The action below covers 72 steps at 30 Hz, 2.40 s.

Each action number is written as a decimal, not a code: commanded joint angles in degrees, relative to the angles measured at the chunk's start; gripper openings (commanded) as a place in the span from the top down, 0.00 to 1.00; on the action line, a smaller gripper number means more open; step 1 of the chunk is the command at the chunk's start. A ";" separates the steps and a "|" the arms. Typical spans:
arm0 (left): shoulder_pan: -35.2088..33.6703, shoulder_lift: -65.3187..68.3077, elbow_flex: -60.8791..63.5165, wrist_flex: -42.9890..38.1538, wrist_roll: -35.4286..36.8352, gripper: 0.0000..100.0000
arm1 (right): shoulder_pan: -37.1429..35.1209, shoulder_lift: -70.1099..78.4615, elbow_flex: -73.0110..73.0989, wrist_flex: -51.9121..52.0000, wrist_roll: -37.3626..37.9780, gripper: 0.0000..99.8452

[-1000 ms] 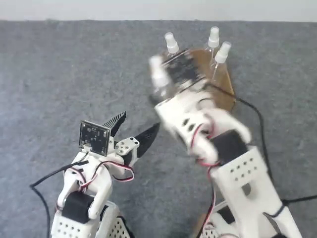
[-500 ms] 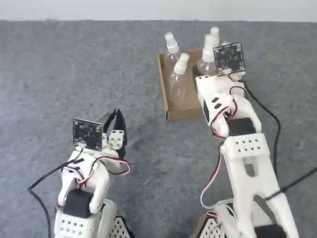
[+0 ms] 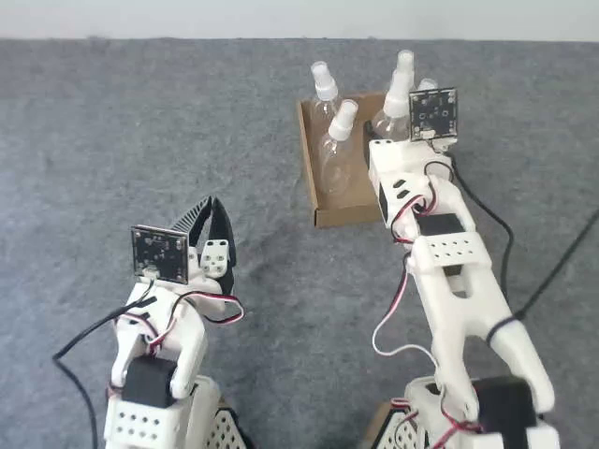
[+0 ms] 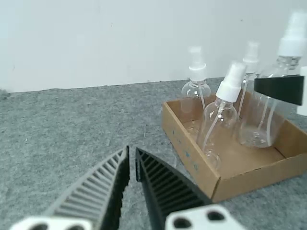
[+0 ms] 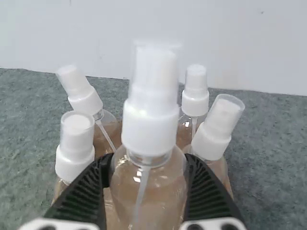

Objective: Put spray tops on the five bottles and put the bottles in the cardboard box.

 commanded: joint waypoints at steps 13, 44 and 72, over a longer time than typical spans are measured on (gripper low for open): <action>-0.35 -0.53 -0.31 -1.49 0.26 0.99 | 0.40 11.82 -0.79 -7.43 -0.88 0.99; -0.35 -0.35 -0.31 -1.41 0.18 0.99 | -2.51 13.23 0.18 -4.44 -0.79 0.81; -0.35 -0.35 -0.31 -1.41 0.18 0.99 | -2.24 2.95 -2.11 2.86 -0.79 0.80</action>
